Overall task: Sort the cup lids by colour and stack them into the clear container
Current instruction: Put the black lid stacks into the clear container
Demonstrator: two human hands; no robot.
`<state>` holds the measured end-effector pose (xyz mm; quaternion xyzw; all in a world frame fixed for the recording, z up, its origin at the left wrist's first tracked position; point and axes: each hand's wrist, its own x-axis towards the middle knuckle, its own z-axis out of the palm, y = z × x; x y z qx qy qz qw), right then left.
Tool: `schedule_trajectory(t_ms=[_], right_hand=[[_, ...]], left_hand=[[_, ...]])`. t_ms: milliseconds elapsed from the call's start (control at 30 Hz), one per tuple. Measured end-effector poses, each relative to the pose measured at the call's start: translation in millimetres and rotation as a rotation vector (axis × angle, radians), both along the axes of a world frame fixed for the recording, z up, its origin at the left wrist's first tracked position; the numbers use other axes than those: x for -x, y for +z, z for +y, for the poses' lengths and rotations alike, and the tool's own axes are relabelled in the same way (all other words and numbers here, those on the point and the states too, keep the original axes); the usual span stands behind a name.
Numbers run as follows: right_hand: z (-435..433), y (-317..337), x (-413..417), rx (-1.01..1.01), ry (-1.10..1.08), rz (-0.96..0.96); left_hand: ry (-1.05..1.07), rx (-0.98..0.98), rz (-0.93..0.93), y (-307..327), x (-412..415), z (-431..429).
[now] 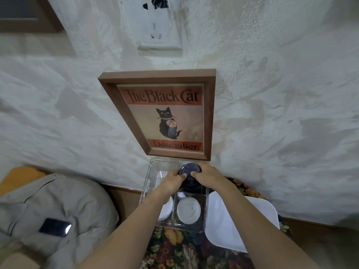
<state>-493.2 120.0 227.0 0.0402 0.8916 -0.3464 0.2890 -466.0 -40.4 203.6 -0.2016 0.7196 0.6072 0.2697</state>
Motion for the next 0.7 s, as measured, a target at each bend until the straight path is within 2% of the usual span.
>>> schedule_trajectory(t_ms=[300,467,700], right_hand=[[5.4,-5.1,-7.8,0.005,-0.068,0.078],[10.2,-17.6,-12.3,0.01,-0.049,0.13],[10.8,-23.0,-14.7,-0.054,-0.057,0.199]], left_hand=[[0.016,0.036,-0.017,-2.7,-2.1,5.3],[-0.001,0.169,0.008,-25.0,-1.9,13.2],[-0.038,0.328,0.116,-16.4,-5.2,27.9]])
